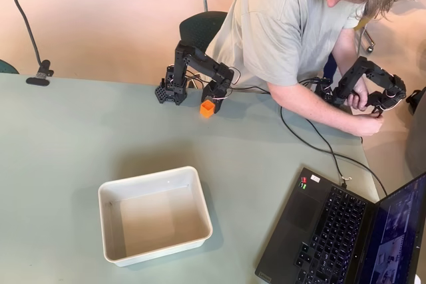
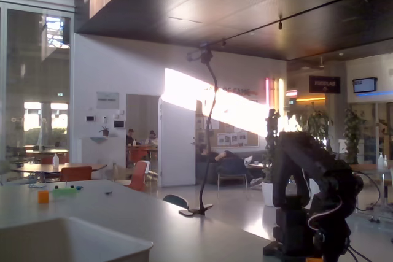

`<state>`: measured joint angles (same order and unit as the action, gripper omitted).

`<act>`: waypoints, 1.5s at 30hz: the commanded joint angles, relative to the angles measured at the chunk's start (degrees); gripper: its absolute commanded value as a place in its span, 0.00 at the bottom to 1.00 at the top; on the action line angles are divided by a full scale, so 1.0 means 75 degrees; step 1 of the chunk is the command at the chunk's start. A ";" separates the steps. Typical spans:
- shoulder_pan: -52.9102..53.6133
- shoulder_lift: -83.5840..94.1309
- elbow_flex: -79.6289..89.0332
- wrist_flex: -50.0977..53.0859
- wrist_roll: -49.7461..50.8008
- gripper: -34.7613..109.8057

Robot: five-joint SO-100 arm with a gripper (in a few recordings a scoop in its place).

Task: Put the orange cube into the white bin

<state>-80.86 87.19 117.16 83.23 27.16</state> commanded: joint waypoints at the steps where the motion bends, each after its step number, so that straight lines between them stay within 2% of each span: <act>1: 0.0023 -0.0012 -0.0270 -0.0047 0.0023 0.54; 18: 0.0035 0.0094 -0.0281 -0.0047 0.0012 0.53; 29: 0.0023 0.0094 -0.0270 -0.0563 0.0023 0.35; 45: 0.0258 0.0105 -0.0305 -0.0785 0.0023 0.34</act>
<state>-80.51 87.28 116.19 78.22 27.51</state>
